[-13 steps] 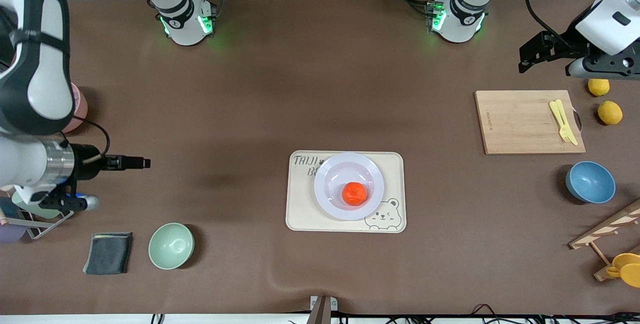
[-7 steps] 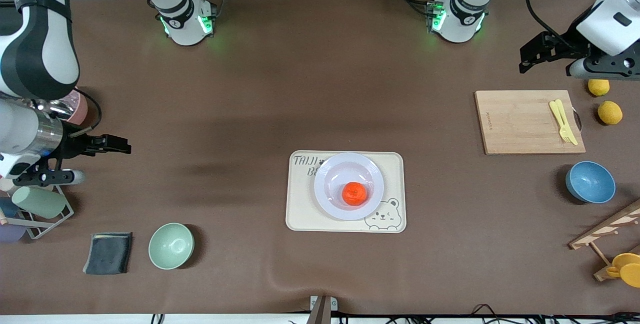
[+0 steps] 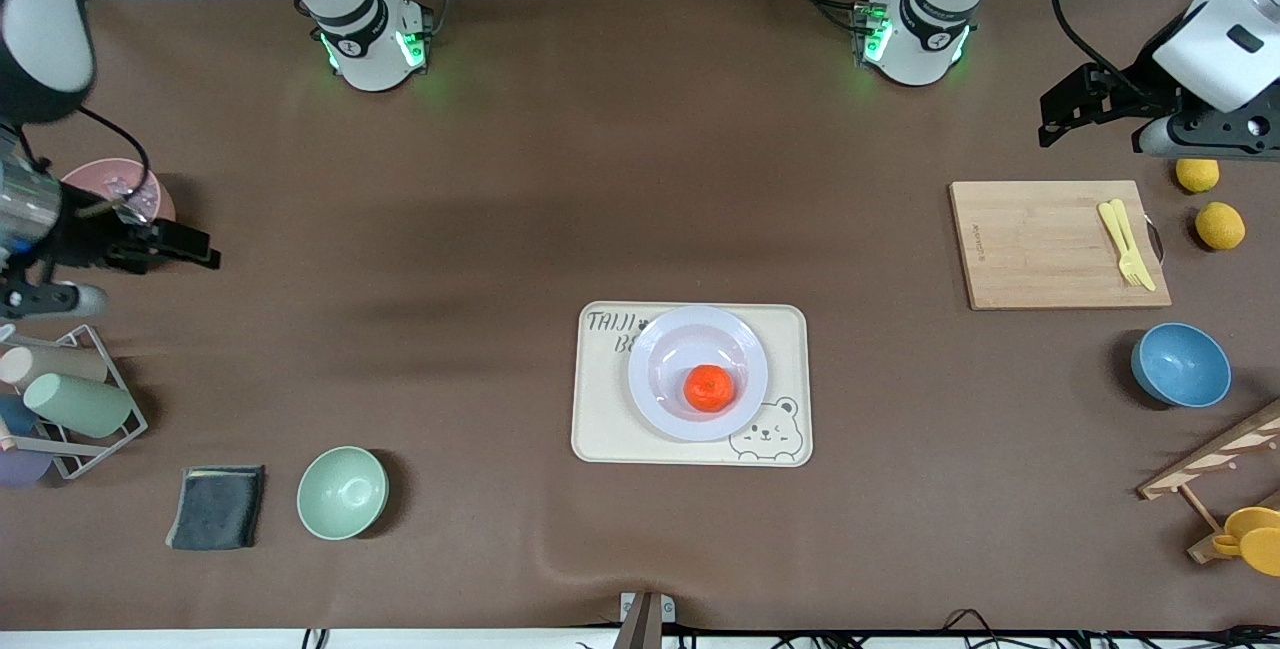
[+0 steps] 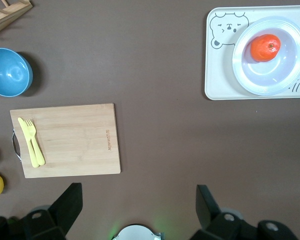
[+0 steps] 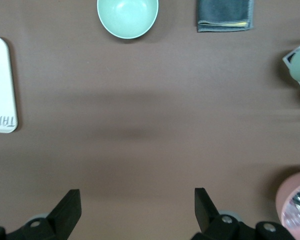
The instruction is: Place orange and plate with both arms
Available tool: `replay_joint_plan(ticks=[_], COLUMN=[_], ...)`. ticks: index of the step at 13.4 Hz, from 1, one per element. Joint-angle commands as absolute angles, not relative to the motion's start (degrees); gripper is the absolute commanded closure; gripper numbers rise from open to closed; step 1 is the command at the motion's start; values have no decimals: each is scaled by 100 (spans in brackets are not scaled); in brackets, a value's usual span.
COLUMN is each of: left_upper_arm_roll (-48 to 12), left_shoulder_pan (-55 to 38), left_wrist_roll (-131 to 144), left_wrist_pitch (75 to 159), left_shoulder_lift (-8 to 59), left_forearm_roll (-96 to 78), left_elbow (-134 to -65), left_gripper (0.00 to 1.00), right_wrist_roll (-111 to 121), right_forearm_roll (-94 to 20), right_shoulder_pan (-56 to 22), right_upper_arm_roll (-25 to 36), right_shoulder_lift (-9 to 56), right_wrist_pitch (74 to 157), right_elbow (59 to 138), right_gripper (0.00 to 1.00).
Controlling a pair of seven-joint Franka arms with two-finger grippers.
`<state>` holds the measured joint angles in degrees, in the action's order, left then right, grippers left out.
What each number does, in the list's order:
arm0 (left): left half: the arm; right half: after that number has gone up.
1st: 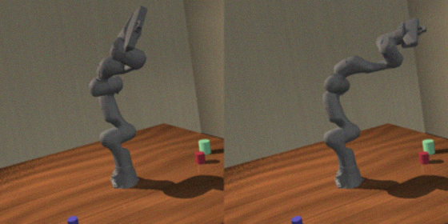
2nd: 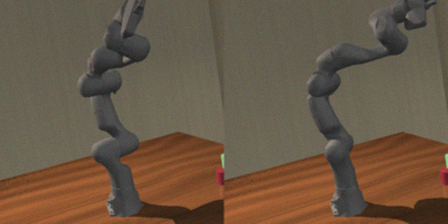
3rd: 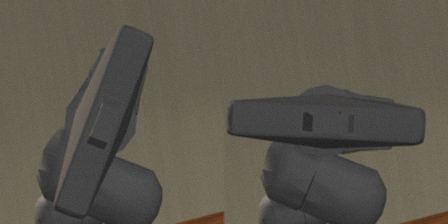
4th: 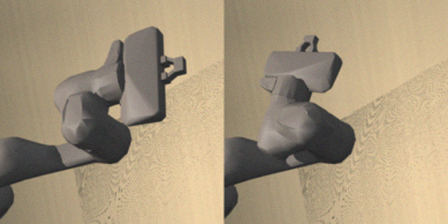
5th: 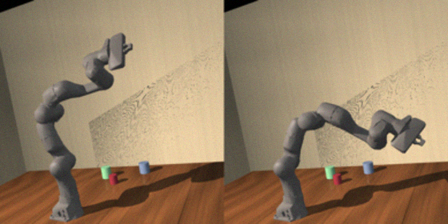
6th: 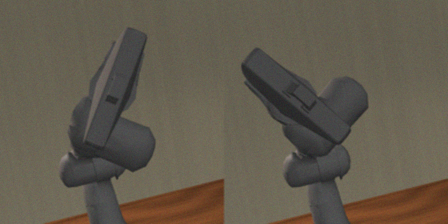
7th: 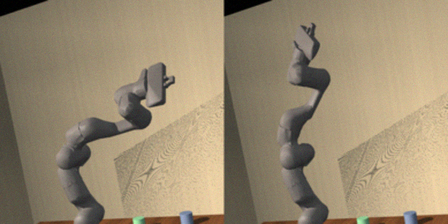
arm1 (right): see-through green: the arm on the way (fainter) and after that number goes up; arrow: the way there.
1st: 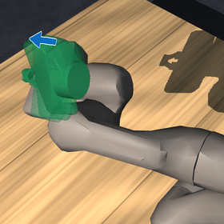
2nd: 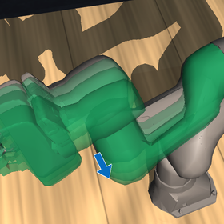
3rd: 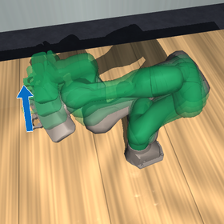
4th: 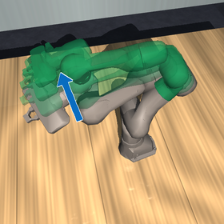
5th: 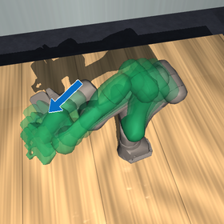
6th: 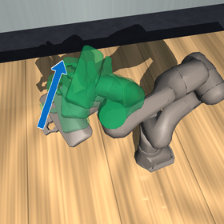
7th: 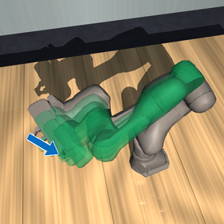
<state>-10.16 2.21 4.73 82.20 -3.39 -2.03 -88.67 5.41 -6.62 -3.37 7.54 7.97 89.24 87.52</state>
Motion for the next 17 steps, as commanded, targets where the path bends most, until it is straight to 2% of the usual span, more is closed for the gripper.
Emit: replay_joint_plan(ticks=[1,3,6,9,17], left_upper_arm_roll=[-1037,-1037,-1037,-1037,-1037], left_shoulder_pan=[299,316,316,316,369], left_wrist_roll=[360,360,360,360,360], left_wrist_pitch=[8191,8191,8253,8262,8341], left_shoulder_lift=[-352,-352,-352,-352,-352], left_forearm_roll=[-264,-264,-264,-264,-264], left_elbow=[-8842,-8842,-8842,-8851,-8851], left_gripper=[0,0,0,0,0], right_wrist_roll=[519,475,264,211,185], right_forearm_roll=[-571,-554,-545,-335,-299], right_shoulder_pan=[-141,-132,61,516,492], right_upper_arm_roll=[729,703,572,-173,-176], right_shoulder_lift=[686,292,281,106,88], right_wrist_pitch=[8474,8446,8534,8815,8955], right_elbow=[8456,8516,8718,9044,9228], right_gripper=[0,0,0,0,0])
